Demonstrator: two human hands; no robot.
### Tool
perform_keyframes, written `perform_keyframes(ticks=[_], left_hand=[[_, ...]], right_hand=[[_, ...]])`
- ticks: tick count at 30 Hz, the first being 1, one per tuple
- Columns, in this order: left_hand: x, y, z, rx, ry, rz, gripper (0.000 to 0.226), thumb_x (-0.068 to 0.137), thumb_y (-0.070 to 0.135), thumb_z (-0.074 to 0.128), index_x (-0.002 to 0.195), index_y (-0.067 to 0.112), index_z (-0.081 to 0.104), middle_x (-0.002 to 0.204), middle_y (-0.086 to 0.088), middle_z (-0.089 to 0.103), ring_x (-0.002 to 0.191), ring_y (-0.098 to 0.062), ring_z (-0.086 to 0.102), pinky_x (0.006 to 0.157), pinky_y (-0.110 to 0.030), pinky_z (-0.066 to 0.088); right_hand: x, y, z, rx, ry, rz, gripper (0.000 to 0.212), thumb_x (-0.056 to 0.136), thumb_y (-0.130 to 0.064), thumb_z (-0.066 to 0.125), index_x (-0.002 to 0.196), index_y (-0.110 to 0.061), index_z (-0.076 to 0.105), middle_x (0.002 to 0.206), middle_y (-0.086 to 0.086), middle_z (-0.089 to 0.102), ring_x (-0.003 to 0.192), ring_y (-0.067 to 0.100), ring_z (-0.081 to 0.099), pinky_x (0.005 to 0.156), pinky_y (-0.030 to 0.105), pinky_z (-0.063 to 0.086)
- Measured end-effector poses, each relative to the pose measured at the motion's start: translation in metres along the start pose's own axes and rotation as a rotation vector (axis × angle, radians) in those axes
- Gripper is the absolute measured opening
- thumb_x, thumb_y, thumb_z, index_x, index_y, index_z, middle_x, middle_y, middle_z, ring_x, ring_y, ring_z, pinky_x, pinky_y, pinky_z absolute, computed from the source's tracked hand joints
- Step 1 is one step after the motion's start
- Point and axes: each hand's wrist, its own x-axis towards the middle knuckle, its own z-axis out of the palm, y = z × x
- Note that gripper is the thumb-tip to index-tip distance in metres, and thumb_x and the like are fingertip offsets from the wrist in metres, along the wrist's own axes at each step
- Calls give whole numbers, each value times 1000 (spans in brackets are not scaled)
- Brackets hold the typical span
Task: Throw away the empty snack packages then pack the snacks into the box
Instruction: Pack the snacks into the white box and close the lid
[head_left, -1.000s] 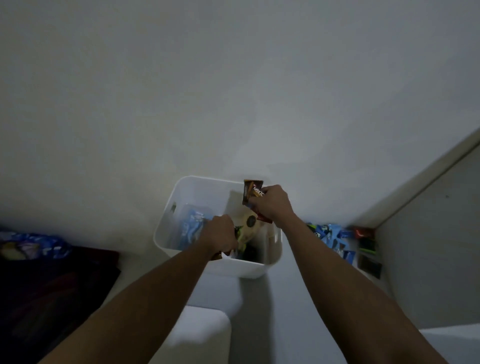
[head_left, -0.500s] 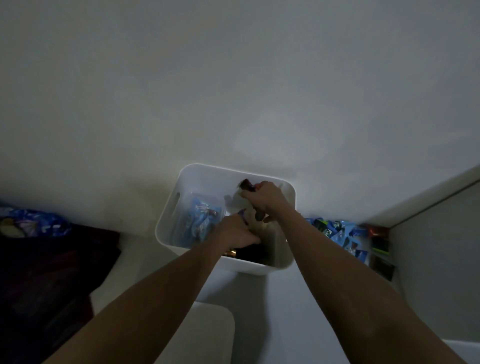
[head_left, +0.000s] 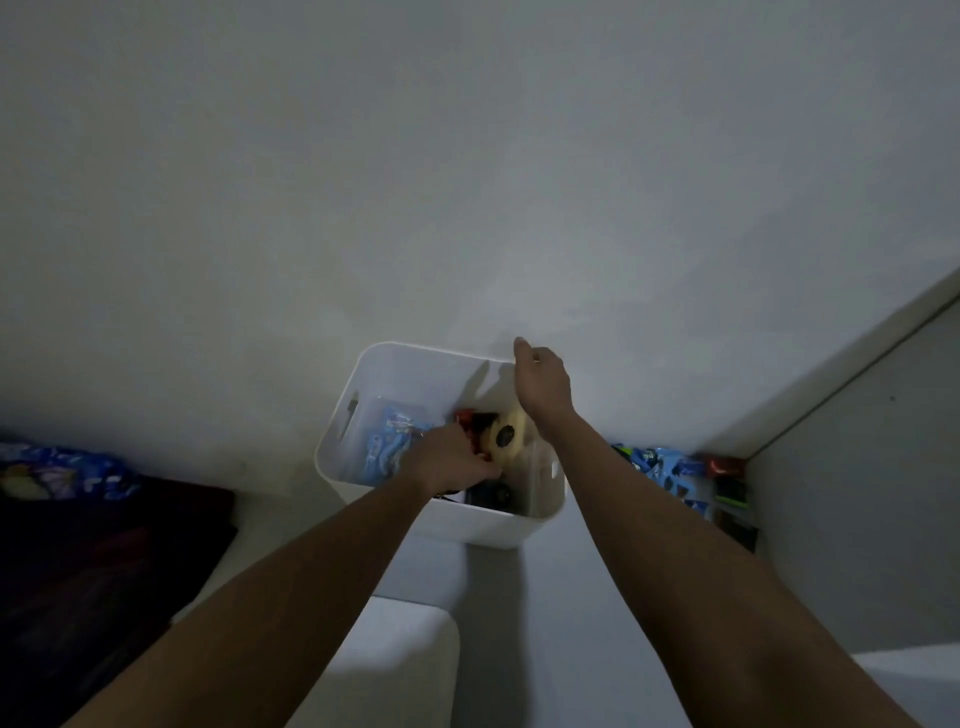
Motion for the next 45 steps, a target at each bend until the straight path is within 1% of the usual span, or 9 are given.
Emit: perform_keyframes(ticks=[7,12,20,23,26,29,32,38,45], left_hand=[[-22,43,-3,68,146,59,54,63,63,64,101,25,61,97,1,67,89,-23,63,87,-47,54],[-18,92,11,103,212,145,70,76,53,69,134,18,50,134,-6,57,119,-28,55,97,-44,49],[2,164,89,75,235,449,63,82,39,68,138,19,47,142,-3,48,133,-23,40,103,-39,42],[19,167,131,92,164,438,79,77,46,72,144,20,39,149,-6,40,138,-25,33,110,-40,36],[37,158,170,70,160,368,111,63,70,72,152,20,27,158,-10,26,146,-31,19,119,-47,22],[55,143,201,131,210,258,139,38,93,64,151,23,24,156,-12,25,143,-38,23,111,-58,31],[74,129,221,186,113,131,159,26,90,70,154,29,0,163,-8,0,148,-41,4,113,-68,17],[112,112,237,256,80,84,173,14,89,71,150,34,-21,163,-3,-15,149,-39,-6,112,-71,7],[147,106,255,292,166,371,153,24,98,62,150,20,29,148,-5,33,140,-35,26,112,-61,22]], right_hand=[[-26,15,-50,-94,83,-122,44,99,-33,52,134,-6,53,135,13,56,126,25,52,93,27,38],[-28,41,-103,-100,150,-97,44,98,-31,55,134,-6,53,137,14,56,127,25,52,94,27,38],[-18,147,-185,-145,242,62,47,96,-35,59,130,-3,56,132,17,58,121,29,56,92,29,42],[-12,202,-207,-154,274,151,72,80,-72,60,118,-11,63,116,13,66,110,30,62,94,40,52],[-18,247,-224,-199,310,174,84,71,-62,77,136,-15,52,132,10,57,124,29,52,103,44,47],[-18,289,-231,-280,257,164,116,60,-68,81,153,-21,30,154,11,33,143,31,29,116,42,33],[-10,313,-231,-323,165,136,141,42,-82,79,157,-34,13,165,1,7,152,22,7,119,41,19],[31,349,-232,-574,53,-49,162,29,-95,70,159,-21,8,166,11,6,154,29,5,119,56,23],[76,345,-220,-631,-45,-125,148,34,-98,63,157,-33,12,164,2,14,152,32,9,118,55,27]])
